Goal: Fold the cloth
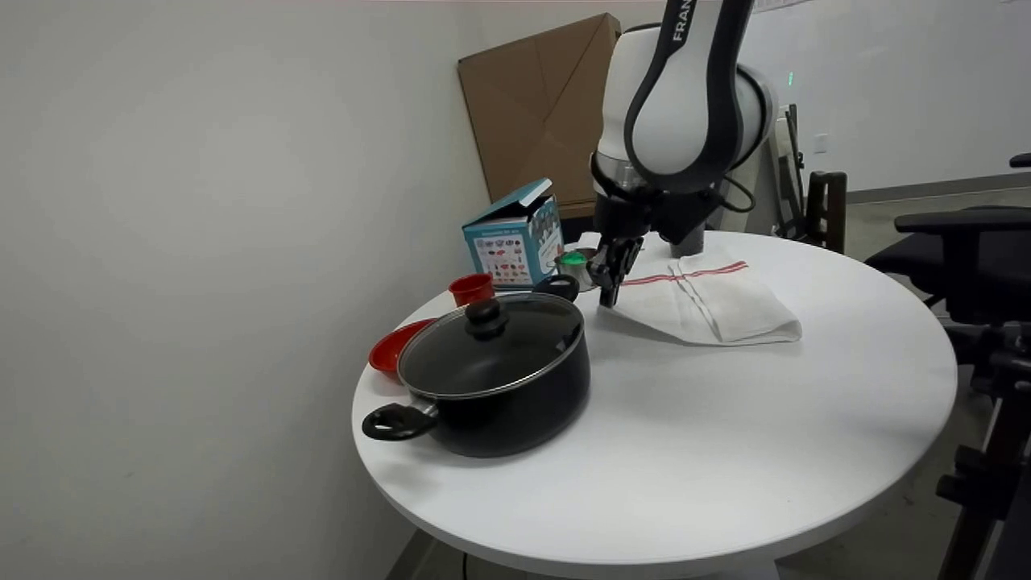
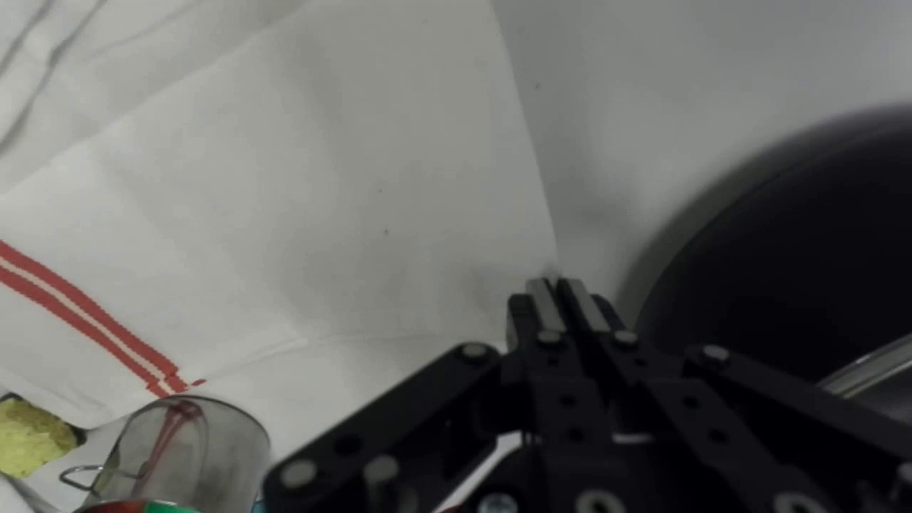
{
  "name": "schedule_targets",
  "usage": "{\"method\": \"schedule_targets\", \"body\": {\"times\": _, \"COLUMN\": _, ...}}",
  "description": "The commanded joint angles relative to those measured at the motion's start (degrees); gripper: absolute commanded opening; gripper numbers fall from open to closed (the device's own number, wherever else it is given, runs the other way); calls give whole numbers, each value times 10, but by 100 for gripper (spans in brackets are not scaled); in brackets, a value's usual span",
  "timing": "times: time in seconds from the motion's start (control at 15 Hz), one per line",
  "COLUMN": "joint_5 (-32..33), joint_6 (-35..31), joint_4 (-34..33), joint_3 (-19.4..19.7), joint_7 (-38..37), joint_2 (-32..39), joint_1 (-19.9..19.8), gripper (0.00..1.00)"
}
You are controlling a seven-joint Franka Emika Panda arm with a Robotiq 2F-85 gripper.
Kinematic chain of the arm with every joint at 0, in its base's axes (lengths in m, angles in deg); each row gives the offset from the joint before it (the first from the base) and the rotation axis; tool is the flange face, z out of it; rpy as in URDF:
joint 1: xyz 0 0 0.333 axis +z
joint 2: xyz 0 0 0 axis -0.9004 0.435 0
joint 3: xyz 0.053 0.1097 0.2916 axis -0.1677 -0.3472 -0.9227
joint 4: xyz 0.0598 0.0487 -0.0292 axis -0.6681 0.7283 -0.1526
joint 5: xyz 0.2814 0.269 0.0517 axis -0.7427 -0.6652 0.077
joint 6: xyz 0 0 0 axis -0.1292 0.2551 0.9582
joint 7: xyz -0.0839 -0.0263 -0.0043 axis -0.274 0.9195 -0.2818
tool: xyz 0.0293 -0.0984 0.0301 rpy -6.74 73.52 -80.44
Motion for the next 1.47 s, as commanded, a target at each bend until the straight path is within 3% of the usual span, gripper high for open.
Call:
{"method": "schedule_targets", "body": {"times": 0.0, "joint_5": -25, "joint_6": 43, "joint_4": 60, "joint_3": -45, "joint_7": 25, "joint_2": -61, "joint_1": -58, "gripper": 8}}
{"method": "schedule_targets", "body": {"times": 0.47, "joint_5": -73, "joint_6": 50, "joint_4": 156, "joint_3": -119, "joint_7": 64, "joint_2": -150, "joint_1": -163, "gripper": 8}}
{"method": "schedule_targets", "body": {"times": 0.87, "joint_5": -136, "joint_6": 52, "joint_4": 207, "joint_3": -216, "joint_7": 119, "joint_2": -213, "joint_1": -286, "gripper": 8}}
{"method": "schedule_targets", "body": {"times": 1.07, "joint_5": -137, "joint_6": 57, "joint_4": 224, "joint_3": -265, "joint_7": 123, "joint_2": -228, "joint_1": -367, "gripper": 8}}
{"method": "schedule_targets", "body": {"times": 1.4, "joint_5": -127, "joint_6": 74, "joint_4": 246, "joint_3": -278, "joint_7": 119, "joint_2": -237, "joint_1": -448, "gripper": 8}}
